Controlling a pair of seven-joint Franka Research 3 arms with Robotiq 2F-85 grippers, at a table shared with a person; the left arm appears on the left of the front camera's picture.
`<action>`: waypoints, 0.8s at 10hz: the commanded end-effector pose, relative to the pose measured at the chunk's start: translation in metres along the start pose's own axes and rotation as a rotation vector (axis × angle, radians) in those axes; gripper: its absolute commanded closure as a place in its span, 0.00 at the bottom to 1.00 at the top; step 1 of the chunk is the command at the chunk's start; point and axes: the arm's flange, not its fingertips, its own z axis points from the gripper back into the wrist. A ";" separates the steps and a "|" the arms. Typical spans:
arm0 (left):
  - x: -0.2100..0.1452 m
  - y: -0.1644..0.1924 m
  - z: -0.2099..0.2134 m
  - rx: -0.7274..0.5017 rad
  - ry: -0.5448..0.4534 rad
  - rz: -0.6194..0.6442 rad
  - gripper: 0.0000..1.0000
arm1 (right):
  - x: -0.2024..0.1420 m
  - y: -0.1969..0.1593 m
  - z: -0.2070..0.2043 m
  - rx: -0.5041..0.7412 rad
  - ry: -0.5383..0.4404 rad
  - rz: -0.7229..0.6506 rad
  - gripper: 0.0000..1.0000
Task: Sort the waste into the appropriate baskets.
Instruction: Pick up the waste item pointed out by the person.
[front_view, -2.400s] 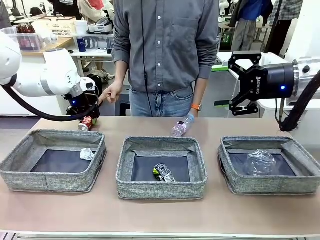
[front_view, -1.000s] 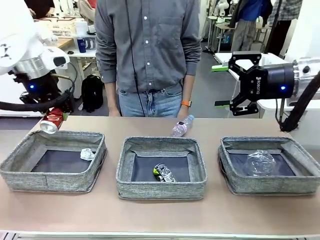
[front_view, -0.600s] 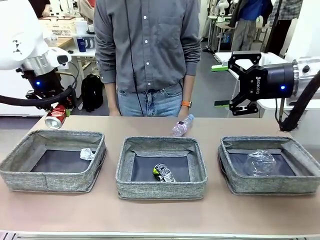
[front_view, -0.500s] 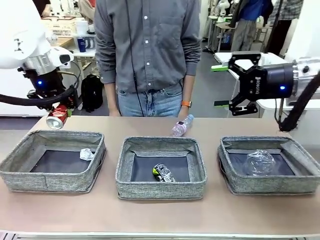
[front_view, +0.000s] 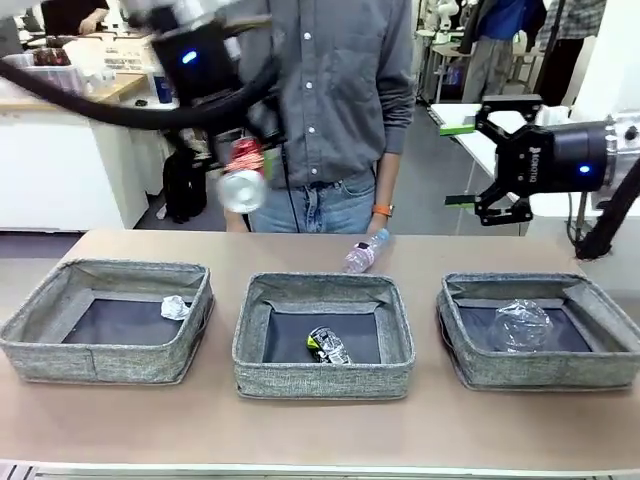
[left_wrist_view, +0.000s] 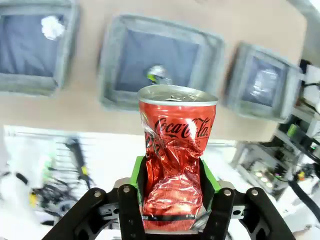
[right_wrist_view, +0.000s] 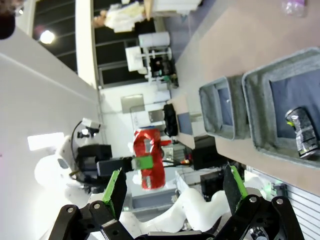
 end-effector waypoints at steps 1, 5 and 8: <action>0.017 -0.024 0.013 -0.037 -0.029 0.074 0.54 | -0.016 -0.012 0.062 0.042 0.015 -0.018 0.00; 0.023 -0.064 0.064 0.046 -0.071 -0.015 0.54 | 0.008 0.002 0.054 0.016 -0.010 -0.006 0.00; 0.020 -0.052 0.050 -0.002 -0.063 0.003 0.54 | 0.008 0.002 0.054 0.016 -0.010 -0.006 0.00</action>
